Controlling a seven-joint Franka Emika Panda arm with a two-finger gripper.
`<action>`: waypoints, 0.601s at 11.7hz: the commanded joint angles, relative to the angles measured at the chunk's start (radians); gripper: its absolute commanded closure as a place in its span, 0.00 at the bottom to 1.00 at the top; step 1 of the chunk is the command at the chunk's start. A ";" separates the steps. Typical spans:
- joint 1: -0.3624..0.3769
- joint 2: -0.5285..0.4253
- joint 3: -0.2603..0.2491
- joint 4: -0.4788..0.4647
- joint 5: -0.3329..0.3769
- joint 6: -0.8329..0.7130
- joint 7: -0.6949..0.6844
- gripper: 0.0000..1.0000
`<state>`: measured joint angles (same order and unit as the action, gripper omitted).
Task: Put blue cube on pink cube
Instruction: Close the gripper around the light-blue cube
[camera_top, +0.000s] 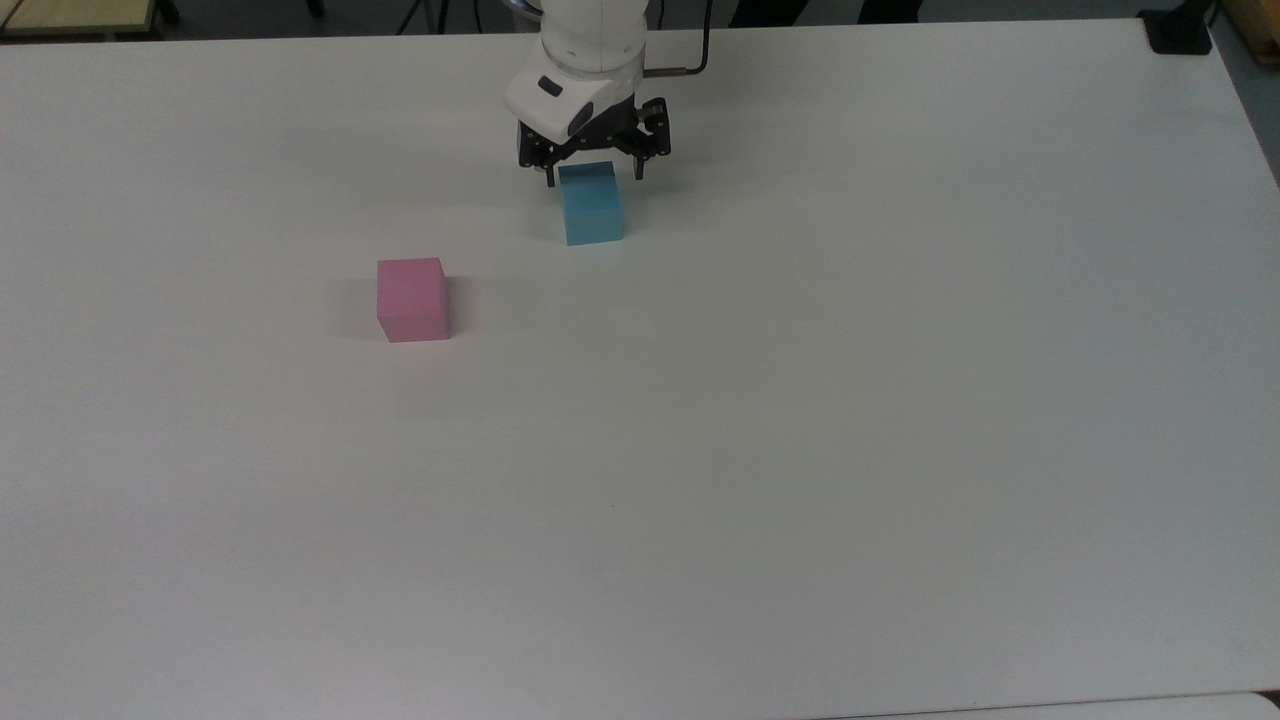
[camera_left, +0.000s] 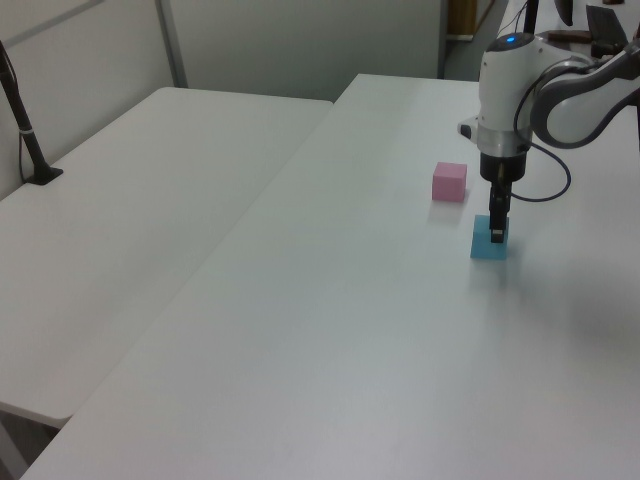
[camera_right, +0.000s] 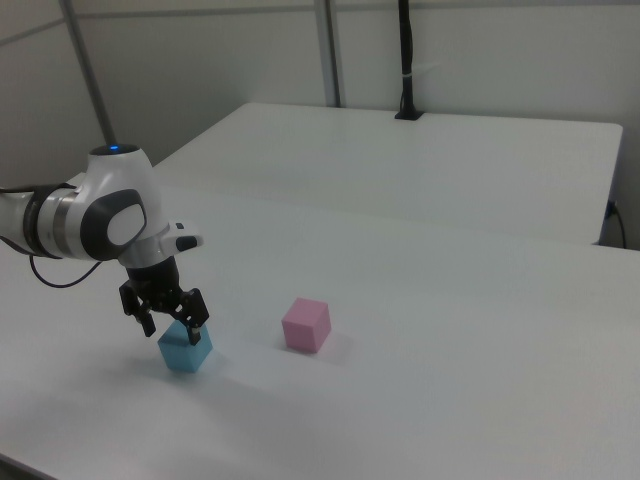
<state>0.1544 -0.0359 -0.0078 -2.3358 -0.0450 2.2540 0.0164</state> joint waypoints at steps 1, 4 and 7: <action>0.016 0.030 -0.003 -0.016 -0.065 0.061 0.052 0.00; 0.016 0.054 -0.001 -0.005 -0.091 0.068 0.106 0.38; 0.017 0.048 -0.001 0.004 -0.091 0.067 0.148 0.56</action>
<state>0.1598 0.0249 -0.0072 -2.3328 -0.1137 2.3030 0.1090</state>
